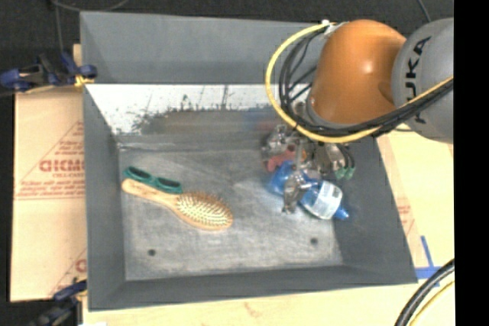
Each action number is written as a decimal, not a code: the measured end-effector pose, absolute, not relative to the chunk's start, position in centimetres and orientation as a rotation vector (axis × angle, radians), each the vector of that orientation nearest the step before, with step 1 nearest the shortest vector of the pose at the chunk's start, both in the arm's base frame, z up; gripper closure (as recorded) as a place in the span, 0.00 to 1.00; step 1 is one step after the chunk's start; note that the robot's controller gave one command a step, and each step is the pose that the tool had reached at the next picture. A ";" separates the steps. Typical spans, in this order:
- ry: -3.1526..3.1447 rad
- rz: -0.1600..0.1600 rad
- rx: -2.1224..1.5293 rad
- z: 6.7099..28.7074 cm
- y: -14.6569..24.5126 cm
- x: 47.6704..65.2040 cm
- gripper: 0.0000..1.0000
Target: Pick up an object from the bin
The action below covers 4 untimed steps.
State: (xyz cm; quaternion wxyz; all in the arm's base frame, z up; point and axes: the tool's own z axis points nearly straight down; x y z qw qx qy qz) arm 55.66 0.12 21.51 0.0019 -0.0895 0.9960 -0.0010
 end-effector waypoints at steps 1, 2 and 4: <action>3.125 -0.003 -0.282 21.5 0.1 55.7 0.00; 3.125 -0.003 -0.280 21.4 0.0 55.7 0.00; 3.116 0.002 -0.363 17.4 -7.0 58.6 0.00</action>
Offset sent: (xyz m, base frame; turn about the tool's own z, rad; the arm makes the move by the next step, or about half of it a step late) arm 0.0261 -0.0554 -0.0795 0.0090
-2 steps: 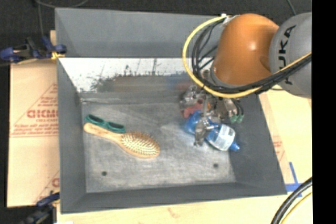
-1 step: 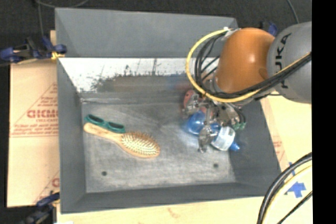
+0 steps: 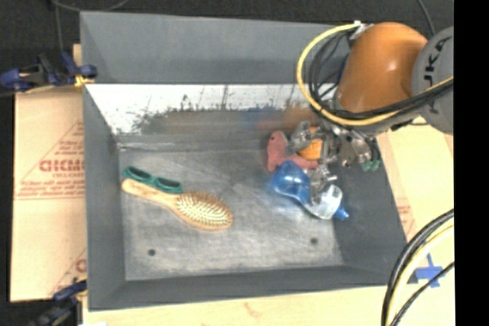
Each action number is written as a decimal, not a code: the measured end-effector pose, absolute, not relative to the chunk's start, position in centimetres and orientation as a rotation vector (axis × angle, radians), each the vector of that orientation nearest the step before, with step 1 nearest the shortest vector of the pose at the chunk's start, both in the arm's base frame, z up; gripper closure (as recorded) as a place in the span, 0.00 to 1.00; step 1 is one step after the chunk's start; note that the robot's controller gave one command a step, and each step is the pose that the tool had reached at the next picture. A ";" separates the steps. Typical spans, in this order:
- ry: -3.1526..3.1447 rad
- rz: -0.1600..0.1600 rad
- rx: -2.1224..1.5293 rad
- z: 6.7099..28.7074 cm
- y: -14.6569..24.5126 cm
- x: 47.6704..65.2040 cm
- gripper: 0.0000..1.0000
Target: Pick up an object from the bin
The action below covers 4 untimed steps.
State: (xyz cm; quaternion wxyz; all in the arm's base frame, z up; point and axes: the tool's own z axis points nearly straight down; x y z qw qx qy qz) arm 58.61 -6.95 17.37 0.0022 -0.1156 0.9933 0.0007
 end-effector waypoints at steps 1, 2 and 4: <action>3.111 -0.006 -0.330 12.4 -8.3 59.3 0.00; 3.146 0.024 -0.227 8.4 -9.6 61.2 0.00; 3.130 0.012 -0.229 8.9 -9.4 61.0 1.00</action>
Offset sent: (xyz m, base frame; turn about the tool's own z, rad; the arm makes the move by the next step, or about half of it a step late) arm 0.0291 -0.0376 -0.1037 0.0942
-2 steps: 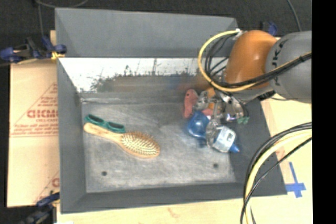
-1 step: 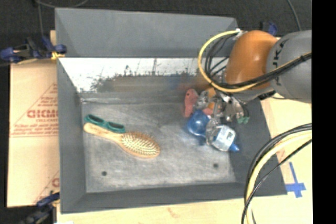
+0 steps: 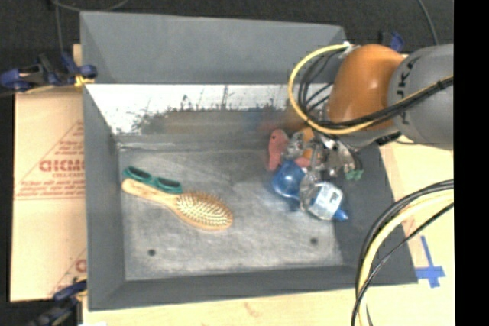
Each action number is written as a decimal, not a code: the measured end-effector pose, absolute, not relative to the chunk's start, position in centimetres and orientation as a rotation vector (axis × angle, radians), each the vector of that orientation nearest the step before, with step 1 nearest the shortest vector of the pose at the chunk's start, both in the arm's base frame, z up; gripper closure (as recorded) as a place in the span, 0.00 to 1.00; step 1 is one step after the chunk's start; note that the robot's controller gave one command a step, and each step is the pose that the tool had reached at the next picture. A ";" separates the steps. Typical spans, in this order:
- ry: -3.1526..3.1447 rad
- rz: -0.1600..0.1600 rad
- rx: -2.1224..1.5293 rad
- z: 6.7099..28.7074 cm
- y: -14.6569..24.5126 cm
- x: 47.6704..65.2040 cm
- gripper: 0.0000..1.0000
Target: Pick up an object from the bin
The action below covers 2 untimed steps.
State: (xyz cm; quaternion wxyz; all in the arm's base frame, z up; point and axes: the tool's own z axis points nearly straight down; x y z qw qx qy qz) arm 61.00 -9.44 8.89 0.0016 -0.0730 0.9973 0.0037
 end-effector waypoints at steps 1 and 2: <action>3.135 0.007 -0.230 12.3 -9.6 61.1 1.00; 3.117 0.000 -0.214 13.7 -11.6 62.9 1.00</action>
Offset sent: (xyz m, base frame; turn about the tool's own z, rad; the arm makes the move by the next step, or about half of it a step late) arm 0.0304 -0.0481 -0.0189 0.0044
